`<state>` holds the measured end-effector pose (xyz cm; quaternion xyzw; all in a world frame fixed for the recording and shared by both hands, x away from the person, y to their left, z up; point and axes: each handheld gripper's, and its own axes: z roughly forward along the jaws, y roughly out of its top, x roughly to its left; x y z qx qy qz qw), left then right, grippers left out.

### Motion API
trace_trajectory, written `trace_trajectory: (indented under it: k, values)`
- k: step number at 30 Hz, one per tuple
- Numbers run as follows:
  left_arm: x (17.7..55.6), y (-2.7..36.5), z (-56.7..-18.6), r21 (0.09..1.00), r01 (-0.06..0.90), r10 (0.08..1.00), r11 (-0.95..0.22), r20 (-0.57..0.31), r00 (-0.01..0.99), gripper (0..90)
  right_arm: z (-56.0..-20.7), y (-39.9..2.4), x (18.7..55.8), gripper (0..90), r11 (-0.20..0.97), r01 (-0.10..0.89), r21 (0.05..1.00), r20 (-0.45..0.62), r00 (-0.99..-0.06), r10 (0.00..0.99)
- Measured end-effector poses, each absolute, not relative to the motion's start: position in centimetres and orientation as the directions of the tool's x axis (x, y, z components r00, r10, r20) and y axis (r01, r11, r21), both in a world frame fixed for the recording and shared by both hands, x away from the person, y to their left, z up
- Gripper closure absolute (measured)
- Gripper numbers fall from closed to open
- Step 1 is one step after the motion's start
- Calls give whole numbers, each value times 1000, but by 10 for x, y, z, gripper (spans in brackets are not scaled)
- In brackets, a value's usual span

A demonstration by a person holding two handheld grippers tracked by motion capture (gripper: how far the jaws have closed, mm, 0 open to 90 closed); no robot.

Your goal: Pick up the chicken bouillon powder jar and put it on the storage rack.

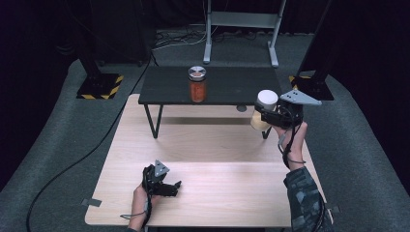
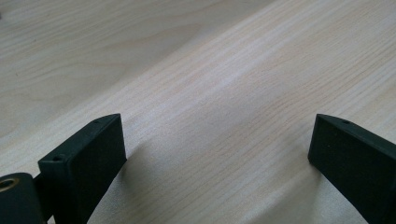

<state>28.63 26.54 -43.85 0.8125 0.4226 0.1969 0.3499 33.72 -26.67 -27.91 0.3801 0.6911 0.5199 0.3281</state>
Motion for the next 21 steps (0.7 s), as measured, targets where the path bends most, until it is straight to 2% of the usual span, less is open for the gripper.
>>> trace_trajectory:
  k: [21]
  values:
    - [286, 265, -439, 736, 547, 824, -399, 25, 566, 35, -265, -262, 342, 326, 173, 168, 970, -65, -508, 859]
